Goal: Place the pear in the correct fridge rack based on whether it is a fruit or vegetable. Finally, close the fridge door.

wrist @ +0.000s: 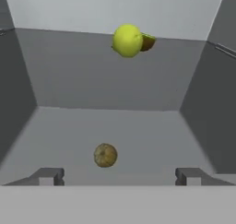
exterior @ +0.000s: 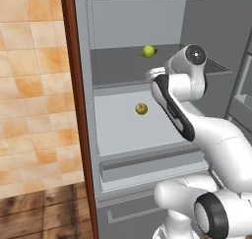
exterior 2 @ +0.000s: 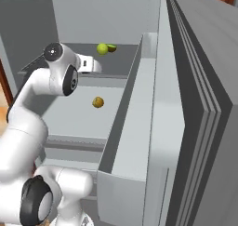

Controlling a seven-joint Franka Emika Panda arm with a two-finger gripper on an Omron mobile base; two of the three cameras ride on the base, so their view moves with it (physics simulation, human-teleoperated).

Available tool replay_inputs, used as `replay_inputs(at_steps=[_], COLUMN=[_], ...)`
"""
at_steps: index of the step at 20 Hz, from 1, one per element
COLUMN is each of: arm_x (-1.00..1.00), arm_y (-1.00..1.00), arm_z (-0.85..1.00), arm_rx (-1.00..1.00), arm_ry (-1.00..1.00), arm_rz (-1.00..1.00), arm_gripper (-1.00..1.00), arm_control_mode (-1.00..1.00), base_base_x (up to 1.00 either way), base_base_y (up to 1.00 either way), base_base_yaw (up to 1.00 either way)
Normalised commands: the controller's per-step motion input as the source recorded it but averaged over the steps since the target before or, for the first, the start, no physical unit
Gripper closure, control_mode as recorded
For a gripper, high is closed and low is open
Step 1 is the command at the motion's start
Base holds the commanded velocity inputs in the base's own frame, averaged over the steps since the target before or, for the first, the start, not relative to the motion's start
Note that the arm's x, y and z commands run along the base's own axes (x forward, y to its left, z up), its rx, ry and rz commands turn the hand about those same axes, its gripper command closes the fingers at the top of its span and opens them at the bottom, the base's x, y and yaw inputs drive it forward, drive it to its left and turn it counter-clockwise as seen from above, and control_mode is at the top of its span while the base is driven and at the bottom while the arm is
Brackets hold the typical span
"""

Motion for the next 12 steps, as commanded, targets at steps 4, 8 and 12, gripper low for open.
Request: replay_inputs(at_steps=[4,8,12], arm_x=[-0.91,-0.47,-0.08], arm_y=[0.29,0.09,0.0], arm_z=[-0.36,-0.16,0.0], arm_rx=[-0.05,-0.02,0.0], arm_ry=[0.09,0.06,0.0], arm_rz=[0.04,0.0,0.0], arm_gripper=[-1.0,-1.0,-1.0], arm_control_mode=[-1.0,-1.0,-1.0], base_base_x=[0.0,0.0,0.0], base_base_y=[0.0,0.0,0.0], base_base_yaw=[0.0,0.0,0.0])
